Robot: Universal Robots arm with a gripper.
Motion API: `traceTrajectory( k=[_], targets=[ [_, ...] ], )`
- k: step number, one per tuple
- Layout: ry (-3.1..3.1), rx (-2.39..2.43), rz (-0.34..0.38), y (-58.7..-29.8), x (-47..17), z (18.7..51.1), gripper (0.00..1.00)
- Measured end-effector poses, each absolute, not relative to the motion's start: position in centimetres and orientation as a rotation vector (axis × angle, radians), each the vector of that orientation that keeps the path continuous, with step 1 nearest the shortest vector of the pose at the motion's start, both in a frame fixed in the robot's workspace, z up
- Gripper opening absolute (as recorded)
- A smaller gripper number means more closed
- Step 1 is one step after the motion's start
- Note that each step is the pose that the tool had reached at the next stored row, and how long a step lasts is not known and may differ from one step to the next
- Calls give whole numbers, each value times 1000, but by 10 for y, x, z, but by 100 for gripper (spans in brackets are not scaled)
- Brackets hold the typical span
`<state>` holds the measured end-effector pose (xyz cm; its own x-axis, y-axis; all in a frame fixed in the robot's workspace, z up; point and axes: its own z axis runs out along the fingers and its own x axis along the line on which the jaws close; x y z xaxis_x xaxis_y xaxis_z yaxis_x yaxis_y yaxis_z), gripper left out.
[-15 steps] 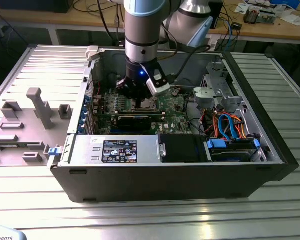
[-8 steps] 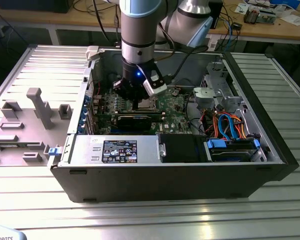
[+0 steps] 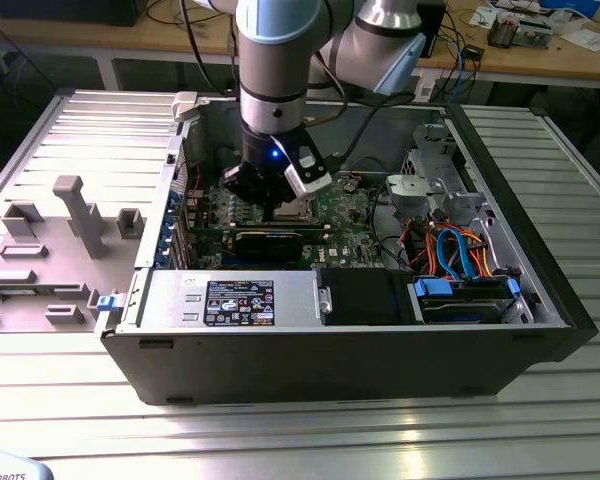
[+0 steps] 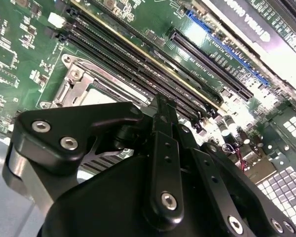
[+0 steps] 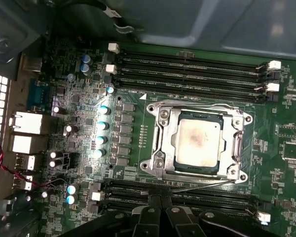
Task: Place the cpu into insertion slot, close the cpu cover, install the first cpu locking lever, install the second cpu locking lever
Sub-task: 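Install the second cpu locking lever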
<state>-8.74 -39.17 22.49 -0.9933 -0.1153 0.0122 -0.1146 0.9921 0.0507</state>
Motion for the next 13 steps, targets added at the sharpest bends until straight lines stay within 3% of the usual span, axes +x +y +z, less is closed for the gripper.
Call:
traceTrajectory(
  k=[13],
  targets=[
    [-3114,214,-118,-396,-92,216,11]
  ],
)
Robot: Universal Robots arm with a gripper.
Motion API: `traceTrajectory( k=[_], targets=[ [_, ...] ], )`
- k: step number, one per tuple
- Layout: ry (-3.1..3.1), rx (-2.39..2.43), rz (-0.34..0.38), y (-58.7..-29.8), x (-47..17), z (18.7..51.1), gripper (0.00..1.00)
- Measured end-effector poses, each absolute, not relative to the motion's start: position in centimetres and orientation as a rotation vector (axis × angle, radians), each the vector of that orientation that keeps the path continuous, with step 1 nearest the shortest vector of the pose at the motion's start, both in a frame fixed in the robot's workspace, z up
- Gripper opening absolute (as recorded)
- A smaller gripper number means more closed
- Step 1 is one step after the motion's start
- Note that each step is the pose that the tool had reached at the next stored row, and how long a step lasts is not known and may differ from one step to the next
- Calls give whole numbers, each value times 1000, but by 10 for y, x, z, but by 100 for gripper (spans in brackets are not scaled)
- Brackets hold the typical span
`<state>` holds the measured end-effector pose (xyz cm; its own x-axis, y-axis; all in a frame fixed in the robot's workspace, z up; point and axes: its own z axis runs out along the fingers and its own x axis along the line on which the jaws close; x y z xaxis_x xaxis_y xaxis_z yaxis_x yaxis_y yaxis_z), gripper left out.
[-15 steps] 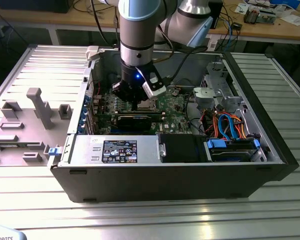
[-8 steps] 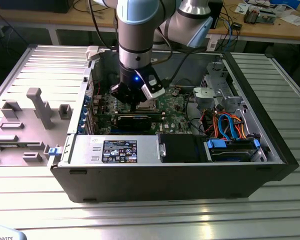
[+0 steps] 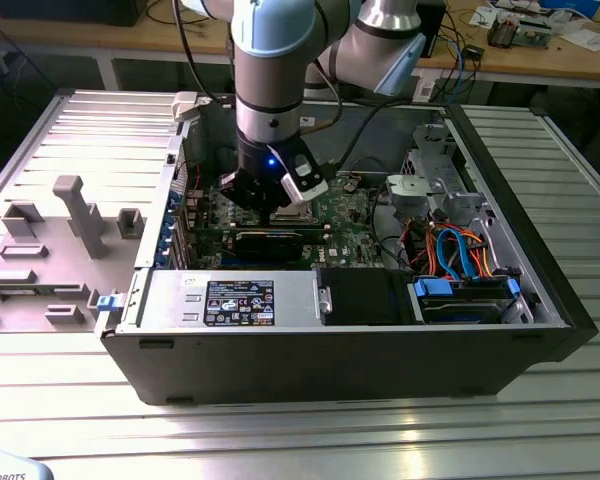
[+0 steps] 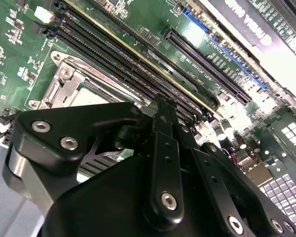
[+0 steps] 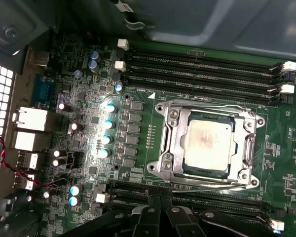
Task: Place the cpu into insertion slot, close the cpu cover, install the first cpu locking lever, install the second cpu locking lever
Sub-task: 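Install the second cpu locking lever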
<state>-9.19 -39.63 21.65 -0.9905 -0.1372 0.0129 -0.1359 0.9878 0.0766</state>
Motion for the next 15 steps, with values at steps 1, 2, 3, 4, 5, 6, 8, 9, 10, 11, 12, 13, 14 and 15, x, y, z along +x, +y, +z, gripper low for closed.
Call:
traceTrajectory(
  k=[1,2,3,4,5,6,8,9,10,11,12,13,14,15],
  targets=[
    [-3114,215,-125,-396,-92,216,11],
    [-3114,215,-134,-396,-92,214,11],
    [-3114,216,-141,-396,-93,213,11],
    [-3114,216,-146,-396,-93,212,11],
    [-3114,216,-153,-396,-93,212,11],
    [-3113,216,-161,-397,-93,211,11],
    [-3112,216,-171,-397,-93,211,11],
    [-3112,216,-174,-397,-93,211,11],
    [-3112,216,-177,-397,-94,211,11],
    [-3112,216,-180,-397,-94,210,11],
    [-3112,216,-183,-397,-94,210,11],
    [-3112,216,-187,-397,-94,210,11],
    [-3112,216,-189,-397,-95,209,11],
    [-3112,216,-191,-397,-96,209,11]
  ],
)
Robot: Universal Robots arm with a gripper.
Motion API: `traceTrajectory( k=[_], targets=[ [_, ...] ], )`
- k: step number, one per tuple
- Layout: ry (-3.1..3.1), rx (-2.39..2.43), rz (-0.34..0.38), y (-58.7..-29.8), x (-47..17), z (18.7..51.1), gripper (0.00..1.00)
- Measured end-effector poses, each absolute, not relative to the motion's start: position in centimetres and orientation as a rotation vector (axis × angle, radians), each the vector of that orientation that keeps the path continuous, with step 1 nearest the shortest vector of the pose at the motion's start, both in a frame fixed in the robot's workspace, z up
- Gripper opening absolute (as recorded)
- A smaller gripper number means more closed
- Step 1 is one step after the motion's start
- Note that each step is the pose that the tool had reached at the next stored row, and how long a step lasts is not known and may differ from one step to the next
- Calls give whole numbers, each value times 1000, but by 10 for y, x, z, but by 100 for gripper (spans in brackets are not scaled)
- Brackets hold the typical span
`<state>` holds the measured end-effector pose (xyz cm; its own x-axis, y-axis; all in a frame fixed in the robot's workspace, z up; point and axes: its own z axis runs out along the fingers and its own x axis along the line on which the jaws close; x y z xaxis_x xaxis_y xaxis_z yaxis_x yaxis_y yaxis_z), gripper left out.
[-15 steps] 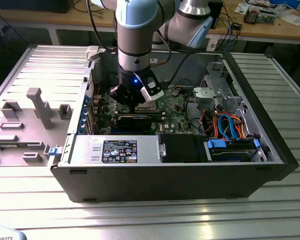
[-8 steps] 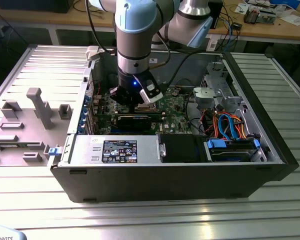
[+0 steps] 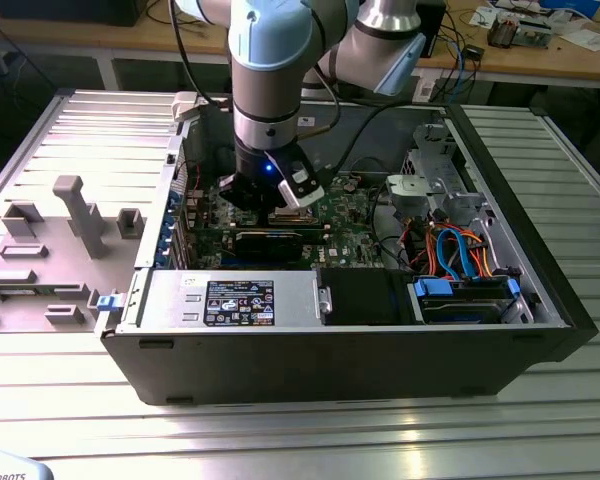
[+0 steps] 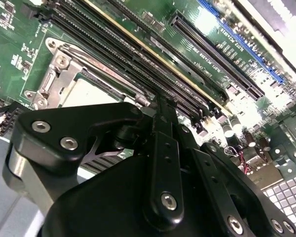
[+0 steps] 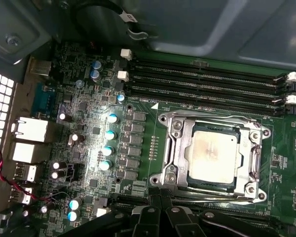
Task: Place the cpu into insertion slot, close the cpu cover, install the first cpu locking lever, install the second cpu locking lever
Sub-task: 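Install the second cpu locking lever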
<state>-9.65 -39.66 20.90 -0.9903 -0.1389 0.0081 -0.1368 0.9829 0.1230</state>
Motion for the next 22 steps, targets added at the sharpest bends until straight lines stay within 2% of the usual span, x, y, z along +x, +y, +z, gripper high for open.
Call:
traceTrajectory(
  k=[22],
  targets=[
    [-3110,216,-222,-401,-96,210,11]
  ],
)
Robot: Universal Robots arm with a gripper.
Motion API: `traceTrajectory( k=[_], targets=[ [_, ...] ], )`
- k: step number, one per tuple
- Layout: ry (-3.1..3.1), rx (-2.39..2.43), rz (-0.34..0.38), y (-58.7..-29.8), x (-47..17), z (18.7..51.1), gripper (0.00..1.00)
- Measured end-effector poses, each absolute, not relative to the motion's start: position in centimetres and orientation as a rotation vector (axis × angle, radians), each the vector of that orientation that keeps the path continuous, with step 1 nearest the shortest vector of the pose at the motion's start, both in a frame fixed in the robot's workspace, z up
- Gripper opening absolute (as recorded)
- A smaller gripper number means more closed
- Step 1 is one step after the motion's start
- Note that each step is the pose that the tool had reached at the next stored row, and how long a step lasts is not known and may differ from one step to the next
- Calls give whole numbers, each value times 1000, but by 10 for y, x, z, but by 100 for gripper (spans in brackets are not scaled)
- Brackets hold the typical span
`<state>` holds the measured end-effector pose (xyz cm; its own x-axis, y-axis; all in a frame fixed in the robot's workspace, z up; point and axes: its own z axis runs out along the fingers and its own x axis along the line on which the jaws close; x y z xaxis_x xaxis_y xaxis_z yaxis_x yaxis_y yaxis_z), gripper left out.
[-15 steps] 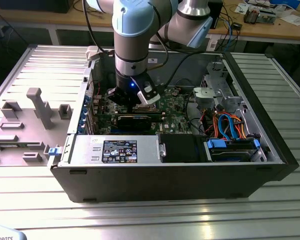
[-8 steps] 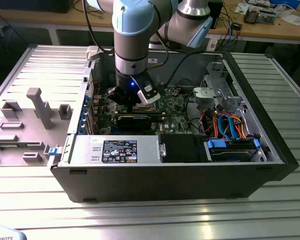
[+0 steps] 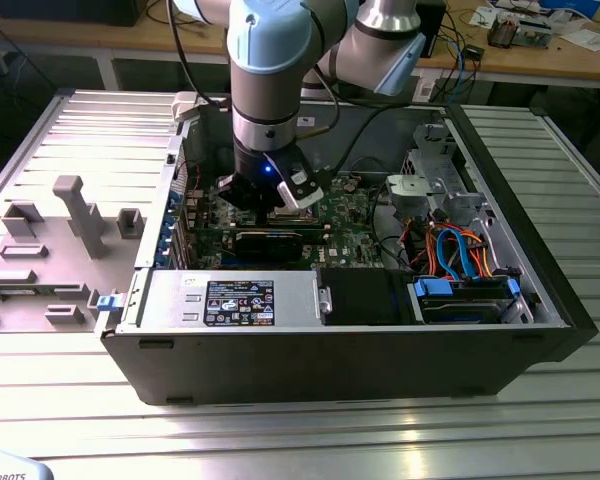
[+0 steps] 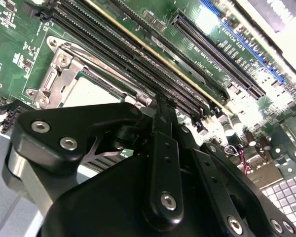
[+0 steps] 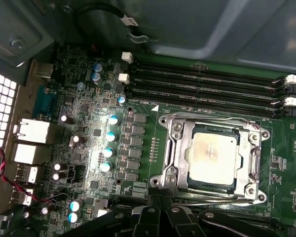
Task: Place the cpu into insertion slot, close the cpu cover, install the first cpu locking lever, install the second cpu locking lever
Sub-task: 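Install the second cpu locking lever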
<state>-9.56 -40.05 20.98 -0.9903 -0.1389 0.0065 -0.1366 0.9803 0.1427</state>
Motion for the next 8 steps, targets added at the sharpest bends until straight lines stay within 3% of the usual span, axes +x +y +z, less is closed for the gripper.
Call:
traceTrajectory(
  k=[8],
  targets=[
    [-3107,206,-224,-404,-93,210,11]
  ],
)
